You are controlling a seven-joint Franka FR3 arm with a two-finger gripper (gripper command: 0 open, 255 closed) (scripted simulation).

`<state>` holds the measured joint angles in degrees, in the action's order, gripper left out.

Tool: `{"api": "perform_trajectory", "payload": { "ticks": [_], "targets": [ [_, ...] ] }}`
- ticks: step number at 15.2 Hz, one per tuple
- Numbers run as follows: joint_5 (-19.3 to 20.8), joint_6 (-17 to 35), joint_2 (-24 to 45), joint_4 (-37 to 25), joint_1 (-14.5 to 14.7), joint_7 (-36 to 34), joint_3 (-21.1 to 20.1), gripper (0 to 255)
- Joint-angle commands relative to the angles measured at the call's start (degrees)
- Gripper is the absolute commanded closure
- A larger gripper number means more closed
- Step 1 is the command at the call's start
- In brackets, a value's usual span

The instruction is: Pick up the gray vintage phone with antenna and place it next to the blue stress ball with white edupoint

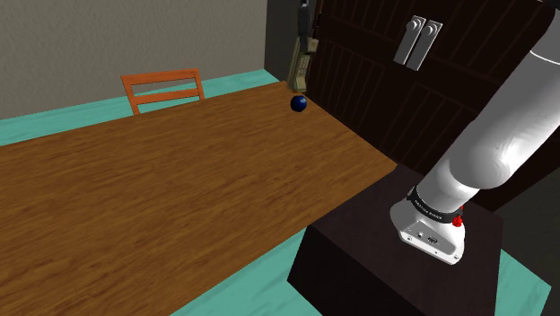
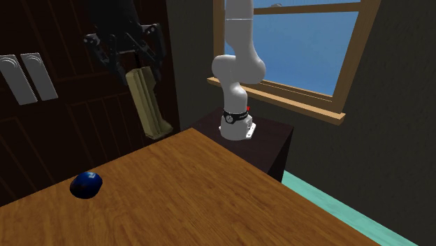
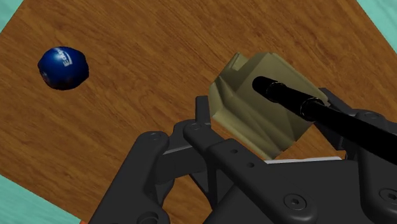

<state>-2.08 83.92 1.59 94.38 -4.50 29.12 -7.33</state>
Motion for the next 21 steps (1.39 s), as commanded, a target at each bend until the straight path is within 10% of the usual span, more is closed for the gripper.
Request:
{"api": "perform_trajectory", "payload": {
  "ticks": [1,21],
  "targets": [
    [0.44,-1.33,-0.36,-0.90,-1.25,2.48,1.18,255],
    [4.97,-13.82,6.80,-20.95,-14.57,28.81,13.39,255]
  ]
}}
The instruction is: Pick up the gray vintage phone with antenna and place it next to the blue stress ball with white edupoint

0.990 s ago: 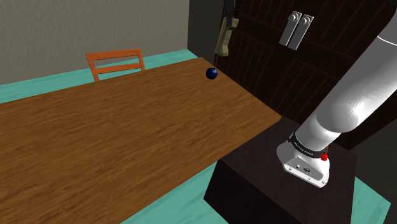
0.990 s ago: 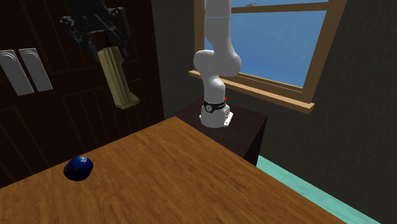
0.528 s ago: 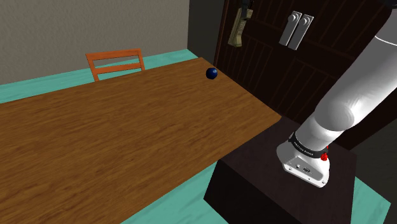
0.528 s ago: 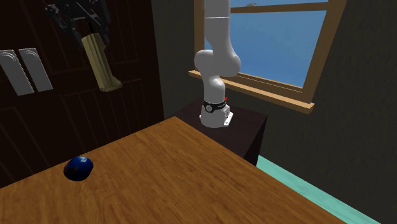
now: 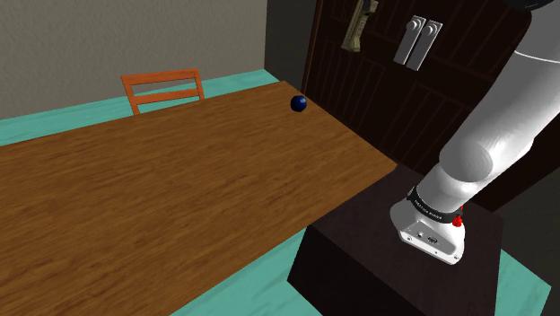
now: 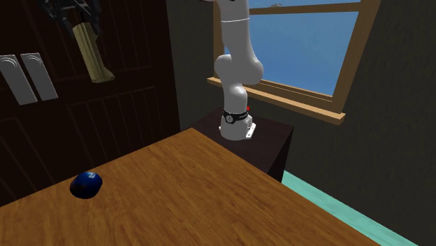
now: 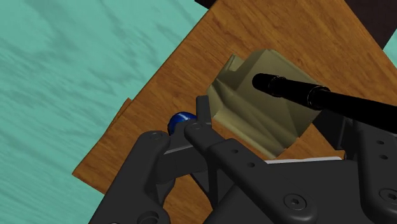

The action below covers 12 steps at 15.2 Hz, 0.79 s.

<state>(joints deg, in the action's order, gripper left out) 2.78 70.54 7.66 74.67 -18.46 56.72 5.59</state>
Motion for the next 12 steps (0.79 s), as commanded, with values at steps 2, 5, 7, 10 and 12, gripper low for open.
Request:
{"api": "perform_trajectory", "payload": {
  "ticks": [2,5,7,10,12],
  "targets": [
    [0.16,1.46,-0.10,1.49,-0.58,1.04,0.43,255],
    [0.21,4.20,-1.15,5.28,-0.51,0.81,0.40,255],
    [0.24,5.97,-1.73,7.63,-0.49,0.68,0.38,255],
    [0.28,8.54,-2.46,10.93,-0.45,0.49,0.36,255],
    [0.30,10.21,-2.85,13.00,-0.44,0.38,0.35,255]
  ]
}}
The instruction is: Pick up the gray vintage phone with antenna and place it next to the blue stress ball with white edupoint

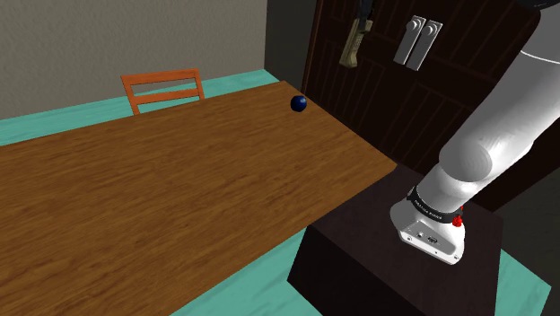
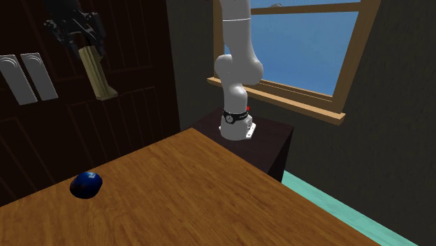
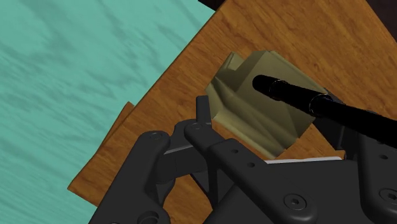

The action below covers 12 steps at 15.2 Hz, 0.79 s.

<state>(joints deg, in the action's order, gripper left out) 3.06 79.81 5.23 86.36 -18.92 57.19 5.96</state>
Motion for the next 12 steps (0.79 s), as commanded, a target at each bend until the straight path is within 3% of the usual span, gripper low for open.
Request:
{"api": "perform_trajectory", "payload": {
  "ticks": [1,12],
  "targets": [
    [0.04,1.76,-0.59,2.31,0.03,-0.14,-0.02,255],
    [0.09,10.48,-1.46,11.90,0.04,-0.65,-0.04,255]
  ]
}}
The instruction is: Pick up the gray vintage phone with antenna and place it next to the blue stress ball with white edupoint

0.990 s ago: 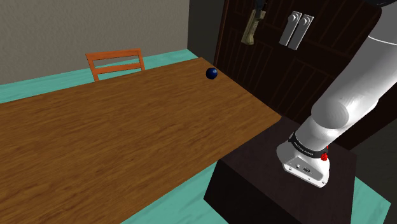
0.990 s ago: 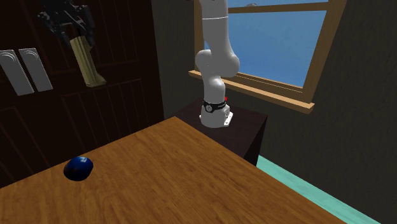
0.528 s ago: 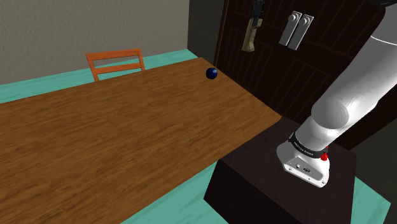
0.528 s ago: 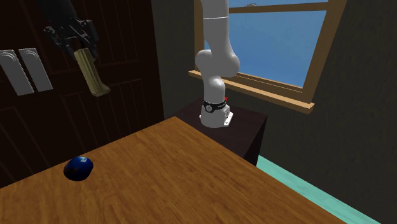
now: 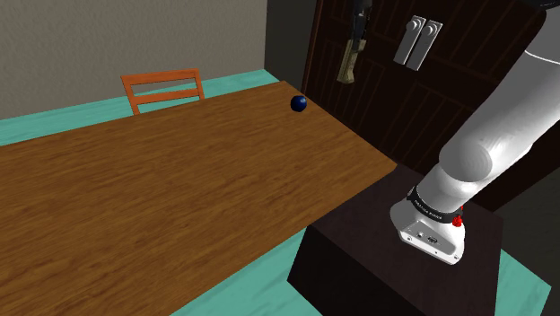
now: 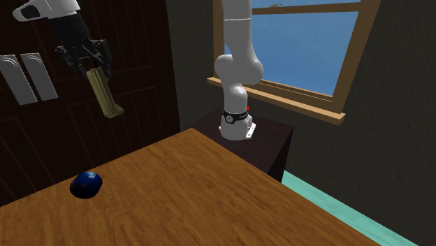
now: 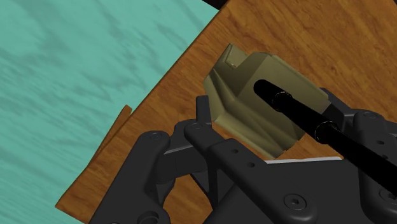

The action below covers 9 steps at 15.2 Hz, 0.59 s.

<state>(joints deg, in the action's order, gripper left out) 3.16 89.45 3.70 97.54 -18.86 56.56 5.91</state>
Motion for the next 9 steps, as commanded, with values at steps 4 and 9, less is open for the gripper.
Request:
{"api": "perform_trajectory", "payload": {
  "ticks": [4,9],
  "targets": [
    [-0.01,3.90,0.18,3.68,-0.03,-0.17,0.02,255],
    [-0.03,7.65,0.58,7.03,-0.05,-0.33,0.03,255]
  ]
}}
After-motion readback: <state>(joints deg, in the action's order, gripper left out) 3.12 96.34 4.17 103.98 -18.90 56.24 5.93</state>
